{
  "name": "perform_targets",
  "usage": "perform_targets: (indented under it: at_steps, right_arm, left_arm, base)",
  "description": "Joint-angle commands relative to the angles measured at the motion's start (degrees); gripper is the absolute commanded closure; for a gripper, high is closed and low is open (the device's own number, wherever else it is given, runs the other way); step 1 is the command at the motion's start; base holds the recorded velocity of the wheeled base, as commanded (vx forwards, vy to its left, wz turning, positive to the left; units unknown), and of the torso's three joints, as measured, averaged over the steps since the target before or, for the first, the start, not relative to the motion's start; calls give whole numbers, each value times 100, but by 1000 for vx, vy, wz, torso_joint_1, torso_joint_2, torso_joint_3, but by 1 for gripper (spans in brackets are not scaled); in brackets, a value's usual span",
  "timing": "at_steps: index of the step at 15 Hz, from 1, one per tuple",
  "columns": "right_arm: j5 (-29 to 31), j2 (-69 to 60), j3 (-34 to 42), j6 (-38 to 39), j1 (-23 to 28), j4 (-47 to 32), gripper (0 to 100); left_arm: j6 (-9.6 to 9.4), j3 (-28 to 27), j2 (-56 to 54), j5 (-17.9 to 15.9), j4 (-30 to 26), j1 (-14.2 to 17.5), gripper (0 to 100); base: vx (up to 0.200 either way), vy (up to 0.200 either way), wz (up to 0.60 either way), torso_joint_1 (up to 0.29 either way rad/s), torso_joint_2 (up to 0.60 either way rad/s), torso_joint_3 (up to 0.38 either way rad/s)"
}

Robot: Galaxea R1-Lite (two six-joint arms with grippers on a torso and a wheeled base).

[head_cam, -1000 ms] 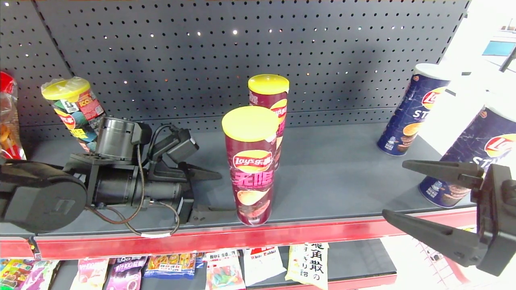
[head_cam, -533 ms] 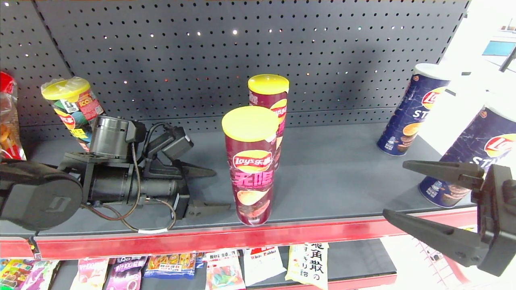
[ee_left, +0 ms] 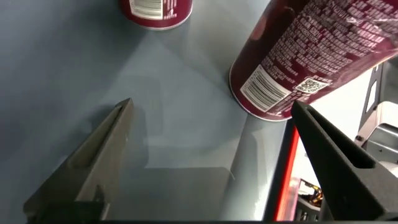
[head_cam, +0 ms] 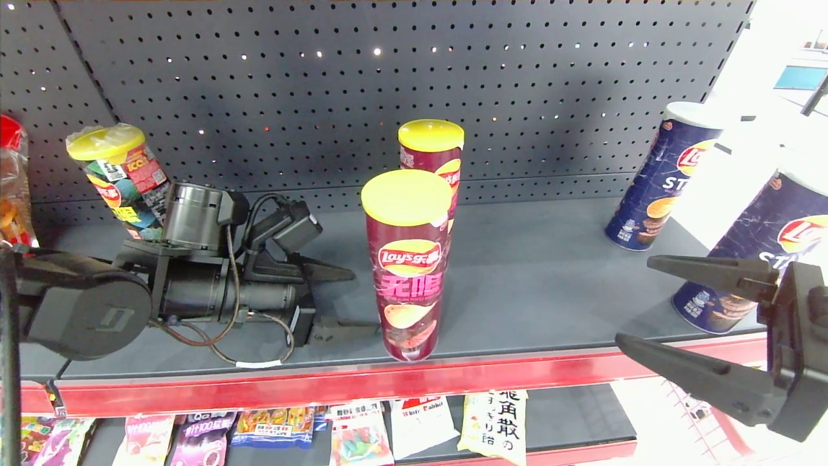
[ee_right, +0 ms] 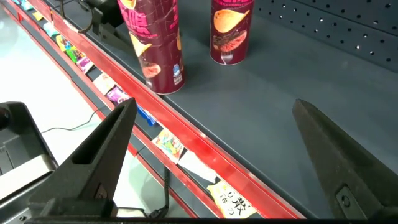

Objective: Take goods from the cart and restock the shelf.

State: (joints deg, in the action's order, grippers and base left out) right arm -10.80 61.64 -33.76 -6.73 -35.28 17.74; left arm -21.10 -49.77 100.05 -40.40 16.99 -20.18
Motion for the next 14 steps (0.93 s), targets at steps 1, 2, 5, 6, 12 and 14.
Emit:
perform_targets:
  at_steps: [1,2,5,6,12,14]
  right_arm:
    - [-1,6,1,-4,4,2,0]
    - [-1,6,1,-4,4,2,0]
    - [-1,6,1,-4,4,2,0]
    - [-1,6,1,-4,4,2,0]
    - [8,6,1,-4,4,2,0]
    - [8,-2,1,-4,4,2,0]
  left_arm:
    - [1,-50,85,15,6,-39,0]
    - [1,-59,94,23,-3,-65,0]
    - [1,-59,103,23,6,-74,0]
    - [1,-59,103,23,6,-74,0]
    - [1,-182,199,23,6,-92,0]
    - [1,-208,208,23,-3,-109,0]
  base:
    - [0,0,0,0,0,0]
    - [0,0,0,0,0,0]
    - [0,0,0,0,0,0]
    - [0,0,0,0,0,0]
    - [0,0,0,0,0,0]
    - [0,0,0,0,0,0]
